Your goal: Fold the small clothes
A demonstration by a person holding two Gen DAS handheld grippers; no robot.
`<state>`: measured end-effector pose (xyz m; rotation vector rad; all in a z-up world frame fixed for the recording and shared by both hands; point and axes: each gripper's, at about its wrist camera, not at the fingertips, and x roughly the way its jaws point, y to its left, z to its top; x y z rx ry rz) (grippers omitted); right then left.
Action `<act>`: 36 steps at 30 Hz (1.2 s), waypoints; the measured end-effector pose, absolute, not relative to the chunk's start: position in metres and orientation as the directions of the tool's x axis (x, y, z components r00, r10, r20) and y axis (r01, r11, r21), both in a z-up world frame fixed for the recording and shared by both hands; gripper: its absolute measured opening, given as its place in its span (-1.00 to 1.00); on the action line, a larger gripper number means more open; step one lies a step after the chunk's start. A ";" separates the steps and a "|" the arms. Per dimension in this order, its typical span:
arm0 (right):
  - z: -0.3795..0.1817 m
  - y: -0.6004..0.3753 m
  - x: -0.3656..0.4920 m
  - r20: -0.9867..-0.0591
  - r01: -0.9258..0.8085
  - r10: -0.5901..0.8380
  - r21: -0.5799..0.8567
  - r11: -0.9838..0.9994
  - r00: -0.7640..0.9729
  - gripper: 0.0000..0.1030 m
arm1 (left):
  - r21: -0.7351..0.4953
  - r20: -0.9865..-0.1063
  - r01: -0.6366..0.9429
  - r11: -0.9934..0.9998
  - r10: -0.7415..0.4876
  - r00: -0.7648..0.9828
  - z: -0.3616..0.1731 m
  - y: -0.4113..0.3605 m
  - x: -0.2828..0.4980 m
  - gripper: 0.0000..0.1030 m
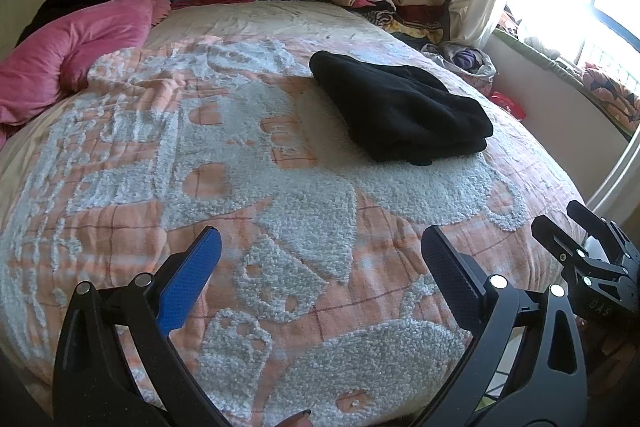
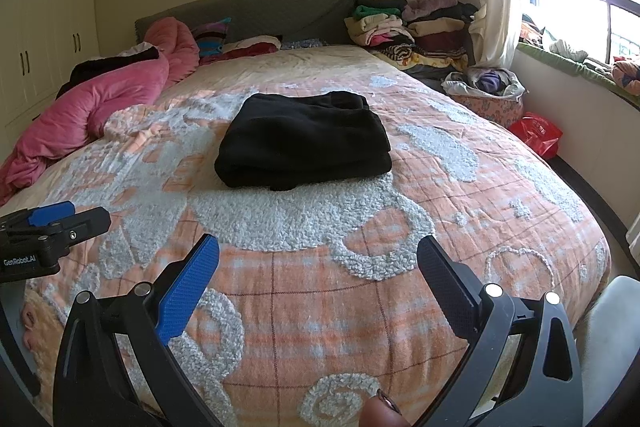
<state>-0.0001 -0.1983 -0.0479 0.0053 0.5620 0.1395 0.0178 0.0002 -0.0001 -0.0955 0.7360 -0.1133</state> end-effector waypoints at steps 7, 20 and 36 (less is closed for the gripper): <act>-0.048 -0.200 -0.001 -0.531 -0.128 0.132 0.044 0.991 0.837 0.92 | -0.124 -0.663 0.069 0.990 -0.134 0.737 0.001 0.000 0.017 0.82; -0.048 -0.200 -0.002 -0.531 -0.125 0.129 0.044 0.991 0.838 0.92 | -0.122 -0.663 0.067 0.990 -0.131 0.737 0.002 0.000 0.016 0.82; -0.053 -0.237 0.003 -0.564 0.015 0.046 0.103 0.995 0.825 0.91 | -0.114 -0.686 0.048 0.992 -0.114 0.719 -0.003 0.003 0.018 0.82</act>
